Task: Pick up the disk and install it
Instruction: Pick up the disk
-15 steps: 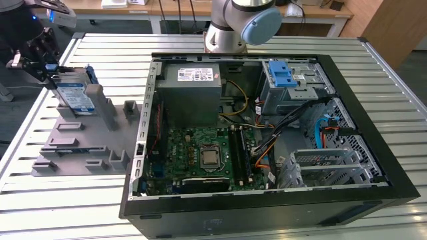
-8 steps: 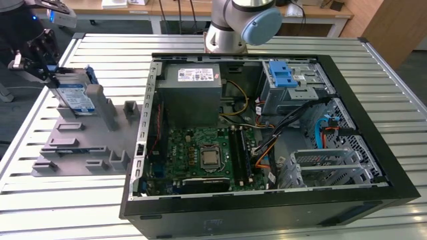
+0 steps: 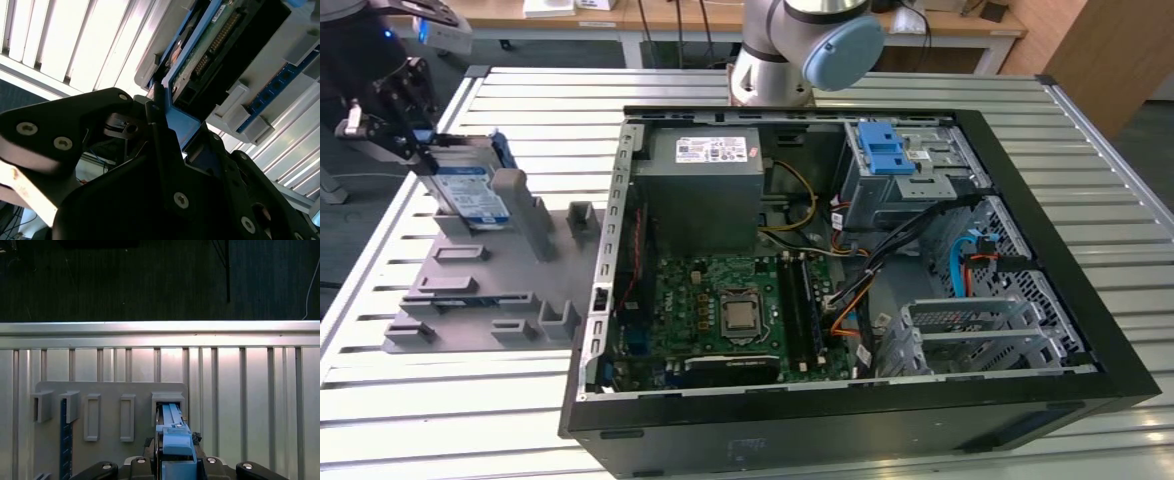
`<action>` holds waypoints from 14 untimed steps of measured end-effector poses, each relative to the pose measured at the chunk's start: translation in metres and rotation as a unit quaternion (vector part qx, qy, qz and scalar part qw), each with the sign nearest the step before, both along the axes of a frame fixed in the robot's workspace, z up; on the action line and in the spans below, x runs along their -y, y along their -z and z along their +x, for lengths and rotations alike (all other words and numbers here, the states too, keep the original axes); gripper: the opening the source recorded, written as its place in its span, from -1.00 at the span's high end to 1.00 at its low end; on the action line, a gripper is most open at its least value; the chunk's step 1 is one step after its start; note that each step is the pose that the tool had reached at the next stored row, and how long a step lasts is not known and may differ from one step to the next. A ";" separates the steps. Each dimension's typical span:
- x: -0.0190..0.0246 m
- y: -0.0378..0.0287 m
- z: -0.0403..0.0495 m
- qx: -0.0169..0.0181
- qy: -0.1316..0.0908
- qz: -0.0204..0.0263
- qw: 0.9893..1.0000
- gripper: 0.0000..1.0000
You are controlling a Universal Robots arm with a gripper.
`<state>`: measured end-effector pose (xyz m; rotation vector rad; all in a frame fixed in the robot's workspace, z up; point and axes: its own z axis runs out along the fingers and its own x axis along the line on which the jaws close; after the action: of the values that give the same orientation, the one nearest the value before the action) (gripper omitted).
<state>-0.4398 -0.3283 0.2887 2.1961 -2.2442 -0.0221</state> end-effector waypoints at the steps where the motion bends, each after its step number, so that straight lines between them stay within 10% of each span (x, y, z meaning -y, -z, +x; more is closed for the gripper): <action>1: 0.0000 -0.0007 0.0000 0.000 0.000 0.000 1.000 0.27; 14: 0.0000 -0.0052 0.0000 0.000 0.000 0.000 1.000 0.27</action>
<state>-0.4398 -0.3283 0.2938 2.1963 -2.2443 -0.0219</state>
